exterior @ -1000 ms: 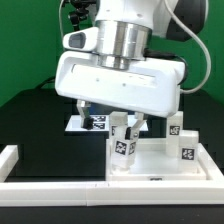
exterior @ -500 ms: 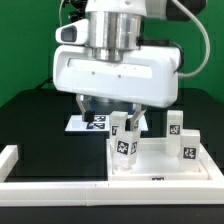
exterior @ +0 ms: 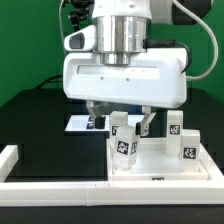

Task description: Assemble square table

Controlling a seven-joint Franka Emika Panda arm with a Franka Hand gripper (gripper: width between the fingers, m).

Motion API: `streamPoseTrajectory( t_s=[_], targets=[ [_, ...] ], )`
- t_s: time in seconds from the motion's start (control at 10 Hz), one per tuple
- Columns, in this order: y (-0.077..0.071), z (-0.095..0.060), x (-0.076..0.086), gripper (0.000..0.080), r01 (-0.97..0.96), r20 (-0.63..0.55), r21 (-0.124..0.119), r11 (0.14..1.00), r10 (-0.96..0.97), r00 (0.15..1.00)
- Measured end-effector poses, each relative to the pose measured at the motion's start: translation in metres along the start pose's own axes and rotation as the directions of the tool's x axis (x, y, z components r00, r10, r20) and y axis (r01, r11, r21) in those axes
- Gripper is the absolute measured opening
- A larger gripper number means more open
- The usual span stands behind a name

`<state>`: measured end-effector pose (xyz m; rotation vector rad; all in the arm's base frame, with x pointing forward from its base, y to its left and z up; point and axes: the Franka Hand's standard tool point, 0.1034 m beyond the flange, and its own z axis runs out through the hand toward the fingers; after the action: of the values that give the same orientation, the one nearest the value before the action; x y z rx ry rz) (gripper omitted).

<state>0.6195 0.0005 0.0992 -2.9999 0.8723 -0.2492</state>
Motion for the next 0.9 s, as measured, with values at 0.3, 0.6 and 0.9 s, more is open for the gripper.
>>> streamPoseTrajectory(
  t_s=[0.3,0.6,0.9],
  targets=[
    [0.0027,0.0019,-0.0004,0.0649,0.0,0.004,-0.005,1.0,0.0,1.0],
    [0.0031,0.0023,-0.0005,0.0375,-0.037,0.004,-0.006,0.999,0.037,0.999],
    [0.003,0.0027,-0.0008,0.0282,-0.26,0.003,-0.006,0.966,0.26,0.966]
  ],
)
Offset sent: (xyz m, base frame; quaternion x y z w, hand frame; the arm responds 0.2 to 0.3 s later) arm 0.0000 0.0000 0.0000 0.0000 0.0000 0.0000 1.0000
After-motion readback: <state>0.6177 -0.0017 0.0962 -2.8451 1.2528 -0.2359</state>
